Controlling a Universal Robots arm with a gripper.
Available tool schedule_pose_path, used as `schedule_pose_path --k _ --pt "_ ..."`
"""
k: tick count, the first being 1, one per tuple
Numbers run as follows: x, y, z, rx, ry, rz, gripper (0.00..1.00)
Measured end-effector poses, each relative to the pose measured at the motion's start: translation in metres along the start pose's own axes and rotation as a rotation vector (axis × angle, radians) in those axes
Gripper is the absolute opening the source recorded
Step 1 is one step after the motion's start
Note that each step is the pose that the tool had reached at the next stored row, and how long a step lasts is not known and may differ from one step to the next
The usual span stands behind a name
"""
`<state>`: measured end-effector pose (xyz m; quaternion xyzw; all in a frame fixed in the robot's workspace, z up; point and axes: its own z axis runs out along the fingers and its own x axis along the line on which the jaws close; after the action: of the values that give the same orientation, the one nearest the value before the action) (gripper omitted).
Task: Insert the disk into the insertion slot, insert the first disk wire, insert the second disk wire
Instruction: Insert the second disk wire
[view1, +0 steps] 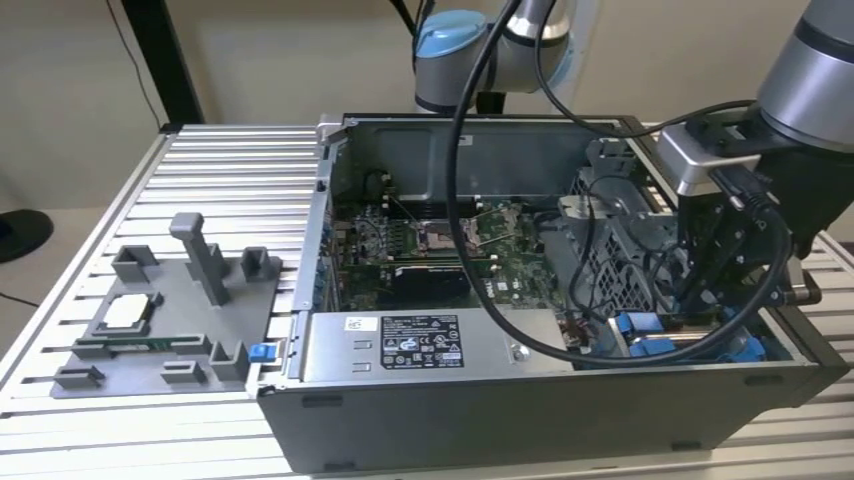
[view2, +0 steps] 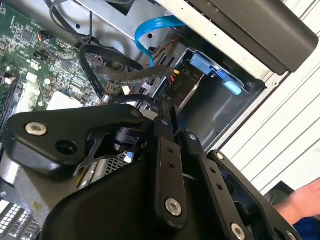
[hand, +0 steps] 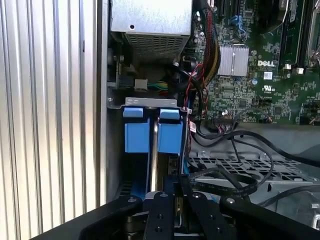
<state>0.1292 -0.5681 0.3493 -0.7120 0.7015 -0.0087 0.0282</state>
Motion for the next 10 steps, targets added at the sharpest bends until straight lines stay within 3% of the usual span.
schedule_pose_path --k 10 --pt "-0.0014 -0.0005 0.0025 0.0000 -0.0001 0.000 0.00"
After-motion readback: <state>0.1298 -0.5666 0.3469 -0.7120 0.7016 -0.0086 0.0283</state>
